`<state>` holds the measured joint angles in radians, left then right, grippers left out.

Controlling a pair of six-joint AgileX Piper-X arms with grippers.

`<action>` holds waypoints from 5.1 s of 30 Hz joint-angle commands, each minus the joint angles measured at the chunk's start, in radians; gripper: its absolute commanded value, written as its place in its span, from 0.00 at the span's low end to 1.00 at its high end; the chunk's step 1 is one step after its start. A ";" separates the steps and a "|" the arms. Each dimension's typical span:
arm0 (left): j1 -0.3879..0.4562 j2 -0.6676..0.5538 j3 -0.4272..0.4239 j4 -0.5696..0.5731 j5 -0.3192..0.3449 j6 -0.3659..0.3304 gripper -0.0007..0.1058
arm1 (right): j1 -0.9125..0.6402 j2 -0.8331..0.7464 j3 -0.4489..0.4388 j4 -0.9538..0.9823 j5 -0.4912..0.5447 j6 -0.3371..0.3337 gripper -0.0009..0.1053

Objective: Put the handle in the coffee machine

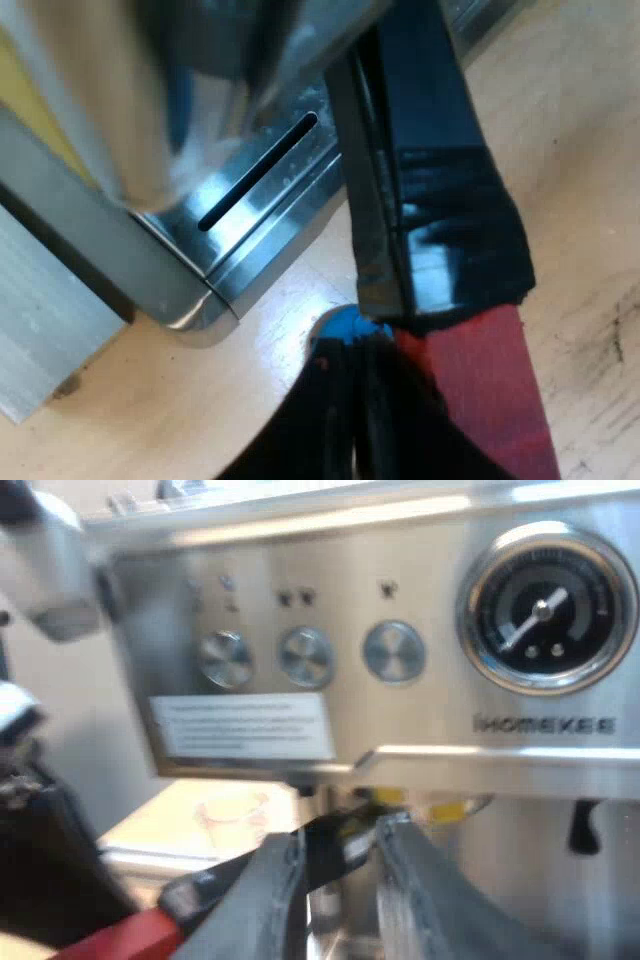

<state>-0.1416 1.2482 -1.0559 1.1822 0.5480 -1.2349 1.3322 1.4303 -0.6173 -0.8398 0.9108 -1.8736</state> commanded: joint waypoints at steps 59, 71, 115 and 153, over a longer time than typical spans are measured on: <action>-0.181 -0.284 0.230 -0.222 -0.041 -0.385 0.01 | 0.017 -0.462 -0.104 1.034 -0.316 0.253 0.45; -0.191 -0.319 0.247 -0.215 -0.007 -0.416 0.01 | 0.018 -0.462 -0.244 1.277 -0.375 0.253 0.55; -0.346 -0.222 0.247 -0.578 0.450 -0.422 0.01 | -0.122 -0.462 -0.364 1.446 -0.624 0.326 0.64; 0.093 -0.546 0.229 0.054 -0.041 -0.293 0.80 | -0.242 -0.462 -0.364 1.526 -0.806 0.339 0.64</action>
<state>-0.0523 0.7090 -0.8128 1.2228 0.5059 -1.5340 1.1238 0.9727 -0.9711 0.6850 0.1602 -1.5317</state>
